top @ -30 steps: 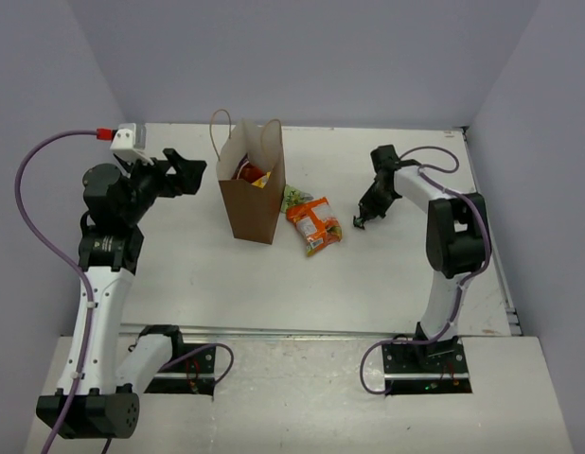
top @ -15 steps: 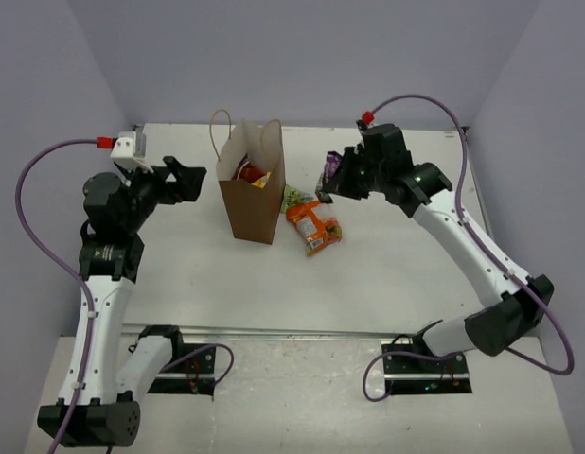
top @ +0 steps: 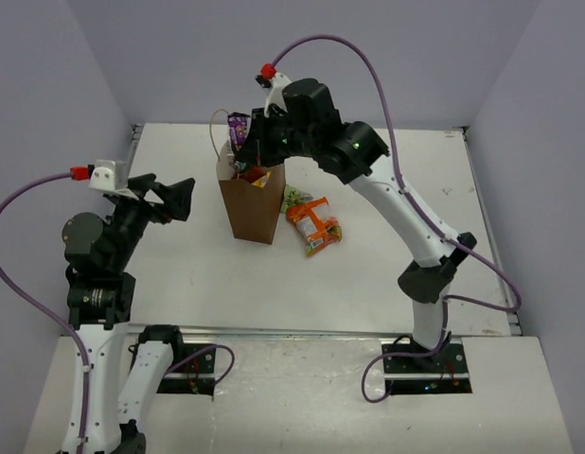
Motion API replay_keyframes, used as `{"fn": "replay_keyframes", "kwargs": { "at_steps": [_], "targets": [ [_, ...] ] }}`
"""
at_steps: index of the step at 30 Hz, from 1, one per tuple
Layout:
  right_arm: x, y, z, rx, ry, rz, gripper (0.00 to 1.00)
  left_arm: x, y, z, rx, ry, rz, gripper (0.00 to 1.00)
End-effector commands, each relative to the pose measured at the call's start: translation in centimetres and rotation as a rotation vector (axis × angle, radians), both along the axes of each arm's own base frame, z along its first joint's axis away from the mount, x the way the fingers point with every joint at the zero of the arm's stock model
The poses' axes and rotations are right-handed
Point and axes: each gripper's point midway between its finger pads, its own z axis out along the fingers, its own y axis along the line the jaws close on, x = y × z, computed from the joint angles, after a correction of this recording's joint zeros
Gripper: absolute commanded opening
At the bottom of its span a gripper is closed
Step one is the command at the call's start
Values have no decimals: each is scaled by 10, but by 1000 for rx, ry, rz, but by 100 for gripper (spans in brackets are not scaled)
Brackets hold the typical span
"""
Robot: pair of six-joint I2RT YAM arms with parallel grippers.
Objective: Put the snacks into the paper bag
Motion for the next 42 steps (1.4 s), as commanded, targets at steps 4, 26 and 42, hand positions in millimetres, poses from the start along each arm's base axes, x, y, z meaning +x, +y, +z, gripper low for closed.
{"fn": "replay_keyframes", "kwargs": {
  "at_steps": [4, 26, 42],
  "targets": [
    [39, 15, -23, -13, -33, -87, 0, 9, 2, -20, 23, 52, 13, 100],
    [-41, -98, -38, -24, -98, -148, 71, 33, -40, 7, 77, 41, -199, 100],
    [-17, -219, -259, -218, 351, -487, 99, 39, -213, 96, 129, -10, -414, 100]
  ]
}}
